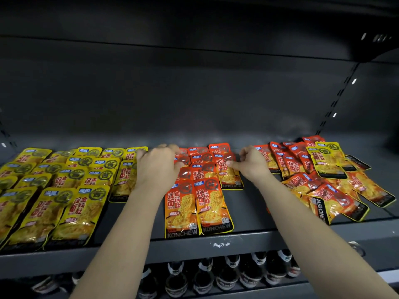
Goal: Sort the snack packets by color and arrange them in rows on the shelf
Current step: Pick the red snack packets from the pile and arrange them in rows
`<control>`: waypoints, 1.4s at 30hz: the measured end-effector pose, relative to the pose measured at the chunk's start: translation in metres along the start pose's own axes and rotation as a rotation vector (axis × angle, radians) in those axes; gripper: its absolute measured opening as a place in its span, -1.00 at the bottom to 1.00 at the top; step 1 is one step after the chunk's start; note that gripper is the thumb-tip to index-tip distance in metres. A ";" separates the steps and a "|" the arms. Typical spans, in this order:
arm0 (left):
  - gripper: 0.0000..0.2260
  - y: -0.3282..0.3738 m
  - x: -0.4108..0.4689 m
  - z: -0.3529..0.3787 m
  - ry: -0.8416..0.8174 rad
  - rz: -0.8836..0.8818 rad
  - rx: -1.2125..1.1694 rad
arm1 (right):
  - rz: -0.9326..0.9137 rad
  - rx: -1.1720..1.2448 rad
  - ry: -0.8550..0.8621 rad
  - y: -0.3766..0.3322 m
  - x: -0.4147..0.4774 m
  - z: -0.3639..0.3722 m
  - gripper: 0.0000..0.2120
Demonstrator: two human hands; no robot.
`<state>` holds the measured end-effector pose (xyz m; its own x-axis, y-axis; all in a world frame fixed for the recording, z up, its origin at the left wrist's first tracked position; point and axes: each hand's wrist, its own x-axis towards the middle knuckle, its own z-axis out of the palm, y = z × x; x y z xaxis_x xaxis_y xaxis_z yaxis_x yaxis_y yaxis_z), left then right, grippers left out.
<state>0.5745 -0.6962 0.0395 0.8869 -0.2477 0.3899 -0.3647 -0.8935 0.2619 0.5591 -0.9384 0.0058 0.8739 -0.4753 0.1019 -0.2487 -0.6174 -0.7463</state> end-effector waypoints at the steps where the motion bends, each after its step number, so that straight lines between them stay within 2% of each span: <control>1: -0.75 0.002 0.000 -0.002 0.003 0.004 -0.004 | -0.006 -0.001 -0.001 -0.001 -0.001 -0.001 -0.59; 7: -0.77 0.018 -0.003 -0.009 -0.018 0.085 -0.063 | -0.076 0.103 -0.069 -0.006 -0.006 -0.013 -0.73; 11: -0.73 0.041 -0.004 -0.004 -0.070 0.169 -0.118 | -0.123 0.013 -0.091 -0.005 -0.012 -0.050 -0.80; 18: -0.74 0.102 -0.010 0.020 -0.193 0.347 -0.181 | -0.153 -0.056 0.004 0.022 -0.028 -0.114 -0.82; 25: -0.69 0.165 -0.022 0.039 -0.351 0.467 -0.275 | -0.176 -0.075 0.005 0.059 -0.039 -0.148 -0.82; 32: -0.52 0.187 -0.028 0.038 -0.487 0.426 -0.269 | -0.204 -0.098 -0.035 0.083 -0.042 -0.159 -0.81; 35: -0.51 0.186 -0.028 0.037 -0.517 0.388 -0.283 | -0.213 -0.090 -0.062 0.087 -0.046 -0.159 -0.81; 42: -0.55 0.178 -0.022 0.036 -0.479 0.289 -0.311 | -0.275 -0.074 -0.286 0.077 -0.062 -0.150 -0.68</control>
<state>0.5004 -0.8634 0.0464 0.7424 -0.6668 0.0640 -0.6095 -0.6328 0.4776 0.4230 -1.0505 0.0411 0.9904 -0.0988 0.0963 -0.0096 -0.7456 -0.6663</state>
